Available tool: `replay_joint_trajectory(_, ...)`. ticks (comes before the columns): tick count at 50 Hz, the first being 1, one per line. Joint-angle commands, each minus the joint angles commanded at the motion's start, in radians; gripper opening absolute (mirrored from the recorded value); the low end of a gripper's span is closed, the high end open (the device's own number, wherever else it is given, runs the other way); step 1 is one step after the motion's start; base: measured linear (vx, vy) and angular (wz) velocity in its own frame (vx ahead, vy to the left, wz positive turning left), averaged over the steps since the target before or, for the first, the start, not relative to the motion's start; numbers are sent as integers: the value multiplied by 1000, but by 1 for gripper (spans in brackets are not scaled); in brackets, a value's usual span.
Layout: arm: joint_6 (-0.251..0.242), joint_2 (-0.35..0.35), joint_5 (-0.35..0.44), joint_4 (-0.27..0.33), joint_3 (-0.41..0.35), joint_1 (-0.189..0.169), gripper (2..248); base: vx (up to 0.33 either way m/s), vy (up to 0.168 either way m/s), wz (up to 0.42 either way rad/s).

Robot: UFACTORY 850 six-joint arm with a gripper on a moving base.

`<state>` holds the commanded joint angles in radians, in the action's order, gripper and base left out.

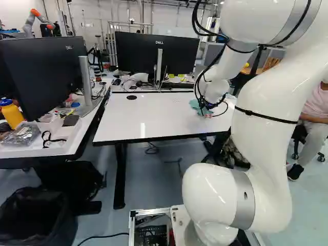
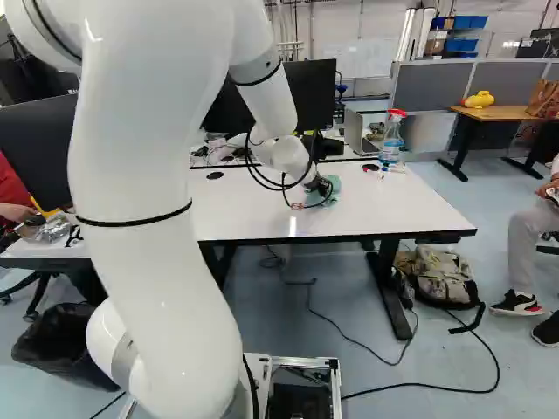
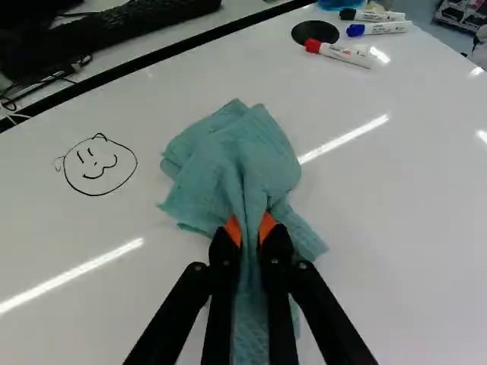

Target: Clean the table with the green towel

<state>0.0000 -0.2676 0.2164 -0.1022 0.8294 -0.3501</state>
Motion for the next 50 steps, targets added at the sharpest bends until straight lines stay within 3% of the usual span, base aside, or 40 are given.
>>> replay_joint_trajectory(50, 0, 178, 0, 0, -144, 130, 45, 0, 0, 0)
